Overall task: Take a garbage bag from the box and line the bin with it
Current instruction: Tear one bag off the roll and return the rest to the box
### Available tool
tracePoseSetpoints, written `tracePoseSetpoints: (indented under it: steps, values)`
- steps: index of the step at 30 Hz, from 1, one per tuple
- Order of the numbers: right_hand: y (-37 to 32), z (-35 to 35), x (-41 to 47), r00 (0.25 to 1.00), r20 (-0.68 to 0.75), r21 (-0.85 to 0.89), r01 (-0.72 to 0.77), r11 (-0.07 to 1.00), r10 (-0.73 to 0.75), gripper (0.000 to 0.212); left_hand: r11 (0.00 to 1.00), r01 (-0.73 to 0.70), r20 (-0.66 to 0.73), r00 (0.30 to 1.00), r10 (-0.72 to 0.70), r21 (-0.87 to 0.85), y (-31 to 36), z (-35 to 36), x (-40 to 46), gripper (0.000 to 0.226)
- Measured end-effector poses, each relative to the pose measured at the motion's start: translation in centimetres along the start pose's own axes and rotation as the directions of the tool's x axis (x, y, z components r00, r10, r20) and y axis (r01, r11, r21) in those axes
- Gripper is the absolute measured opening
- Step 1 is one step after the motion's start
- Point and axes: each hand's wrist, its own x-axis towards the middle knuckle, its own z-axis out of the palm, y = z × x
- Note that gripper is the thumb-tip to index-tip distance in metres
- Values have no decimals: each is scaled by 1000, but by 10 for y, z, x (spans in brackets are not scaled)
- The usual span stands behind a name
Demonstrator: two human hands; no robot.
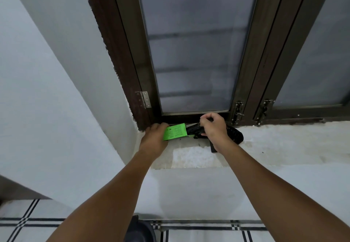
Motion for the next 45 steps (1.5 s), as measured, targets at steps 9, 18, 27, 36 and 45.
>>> tracePoseSetpoints:
  steps: [9, 18, 27, 36, 45]
  values:
    - [-3, 13, 2, 988, 46, -57, 147, 988, -144, 28, 975, -38, -8, 999, 37, -218, 18, -1, 8, 55]
    - [-6, 15, 2, 982, -19, -109, 184, 977, -187, 29, 940, 17, -56, 998, -38, -340, 20, -5, 10, 49]
    - [4, 17, 7, 995, 58, 101, 72, 992, -78, 38, 943, 10, -40, 999, -24, -333, 17, -5, 11, 56]
    - [3, 18, -1, 977, 152, 106, 137, 985, -152, 16, 952, 18, -66, 997, -40, -306, 16, -9, 10, 52]
    - [4, 18, 6, 984, 75, 89, 153, 984, -160, 3, 946, 16, -63, 997, -38, -323, 22, -9, 9, 49]
